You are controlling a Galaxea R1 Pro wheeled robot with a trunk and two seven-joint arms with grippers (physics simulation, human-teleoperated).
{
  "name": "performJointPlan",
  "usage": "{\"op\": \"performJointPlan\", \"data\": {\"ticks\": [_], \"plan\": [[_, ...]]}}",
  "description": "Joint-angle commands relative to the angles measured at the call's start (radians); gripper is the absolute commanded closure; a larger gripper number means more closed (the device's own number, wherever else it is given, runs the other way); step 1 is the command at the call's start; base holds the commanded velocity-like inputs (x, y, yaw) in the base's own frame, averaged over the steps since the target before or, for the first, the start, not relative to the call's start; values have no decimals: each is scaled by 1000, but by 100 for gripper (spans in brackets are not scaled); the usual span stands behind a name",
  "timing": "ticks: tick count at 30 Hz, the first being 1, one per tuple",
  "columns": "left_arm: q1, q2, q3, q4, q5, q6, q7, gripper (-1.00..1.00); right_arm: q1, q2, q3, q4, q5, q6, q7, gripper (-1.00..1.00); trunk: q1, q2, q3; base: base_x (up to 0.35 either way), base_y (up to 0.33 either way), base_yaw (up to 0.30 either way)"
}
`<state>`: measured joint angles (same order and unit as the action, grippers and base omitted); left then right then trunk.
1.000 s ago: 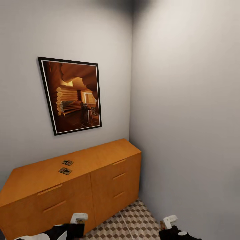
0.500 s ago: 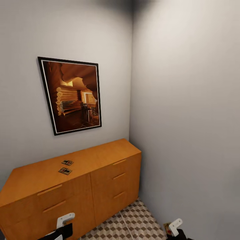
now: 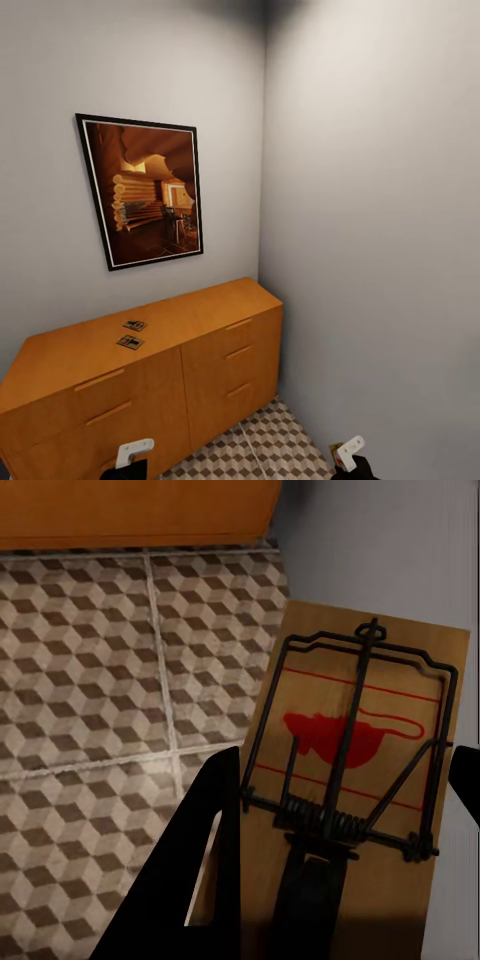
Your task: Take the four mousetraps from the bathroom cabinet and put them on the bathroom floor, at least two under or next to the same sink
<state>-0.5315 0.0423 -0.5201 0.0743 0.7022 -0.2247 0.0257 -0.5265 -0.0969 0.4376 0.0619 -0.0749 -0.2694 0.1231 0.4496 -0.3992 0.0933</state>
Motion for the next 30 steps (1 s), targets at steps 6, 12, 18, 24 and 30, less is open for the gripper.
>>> {"op": "performJointPlan", "data": {"ticks": [6, 12, 18, 24, 30], "plan": [[5, -1, -5, 2, -4, -6, 5, 100, -1, 3, 4, 4, -9, -6, 2, 100, 0, -1, 0, 0, 0, 0], [7, -1, -5, 2, -3, -7, 4, 100, -1, 3, 4, 4, -8, -6, 1, 100, 0, -1, 0, 0, 0, 0], [7, -4, -5, 2, -1, -7, 4, 100, -1, 3, 4, 4, -8, -6, 1, 100, 0, -1, 0, -42, 0, 0], [7, -5, -5, 2, 0, -7, 3, 100, -1, 3, 4, 4, -8, -6, 1, 100, 0, -1, 0, -269, 0, 0], [7, -5, -5, 1, 0, -7, 3, 100, -1, 3, 4, 4, -8, -6, 1, 100, 0, -1, 0, -329, 0, -56]]}}
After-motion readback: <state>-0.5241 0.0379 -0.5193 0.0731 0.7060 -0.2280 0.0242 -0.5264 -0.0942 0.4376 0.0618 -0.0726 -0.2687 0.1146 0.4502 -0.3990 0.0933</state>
